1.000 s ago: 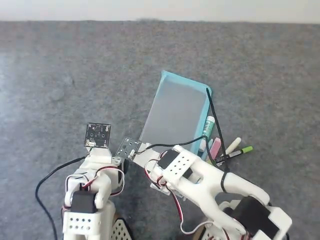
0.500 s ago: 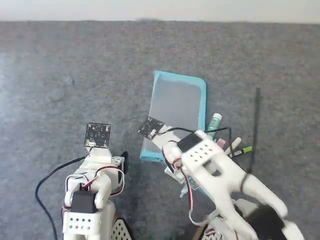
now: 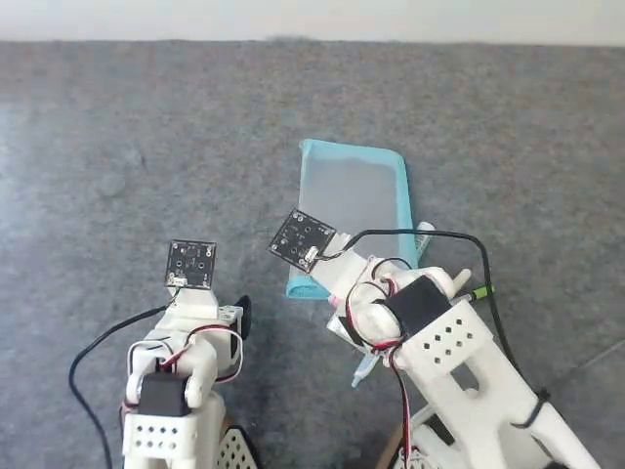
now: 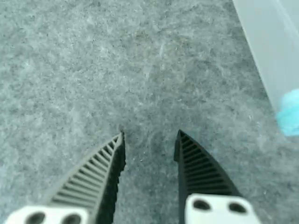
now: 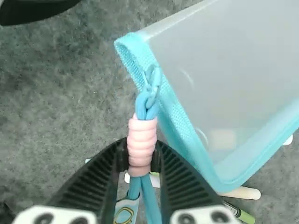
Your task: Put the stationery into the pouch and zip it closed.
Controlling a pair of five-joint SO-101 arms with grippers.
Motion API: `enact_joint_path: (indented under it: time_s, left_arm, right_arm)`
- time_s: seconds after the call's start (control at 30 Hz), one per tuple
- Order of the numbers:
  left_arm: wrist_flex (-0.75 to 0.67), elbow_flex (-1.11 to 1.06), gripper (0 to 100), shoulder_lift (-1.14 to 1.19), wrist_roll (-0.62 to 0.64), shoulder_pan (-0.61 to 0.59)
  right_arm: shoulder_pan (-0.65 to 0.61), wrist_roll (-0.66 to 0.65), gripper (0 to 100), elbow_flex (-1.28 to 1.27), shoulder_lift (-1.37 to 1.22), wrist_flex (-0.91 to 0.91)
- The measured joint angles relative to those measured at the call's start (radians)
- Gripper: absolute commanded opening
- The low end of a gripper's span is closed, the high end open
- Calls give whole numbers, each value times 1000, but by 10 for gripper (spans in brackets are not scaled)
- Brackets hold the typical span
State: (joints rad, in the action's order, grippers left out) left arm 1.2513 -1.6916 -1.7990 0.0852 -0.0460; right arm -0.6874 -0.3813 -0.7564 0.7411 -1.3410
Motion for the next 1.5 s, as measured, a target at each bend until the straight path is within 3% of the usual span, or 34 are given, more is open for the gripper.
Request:
enact_joint_path:
  time_s: [0.33,0.53,0.73,0.9,1.3,1.5]
  left_arm:
    - [-2,0,171,0,0,2]
    - [-97,0,171,0,-9,60]
    - [-347,69,170,0,-259,2]
    - [-315,325,174,9,-153,-15]
    - [-365,448,174,431,-107,-14]
    - [-365,462,190,496,-95,-14]
  right_arm:
    - [0,15,7,0,0,86]
    - [0,15,7,12,0,140]
    - [0,15,7,84,0,124]
    - [0,15,7,92,0,124]
    - [0,15,7,124,-9,124]
    - [0,26,7,224,-167,124]
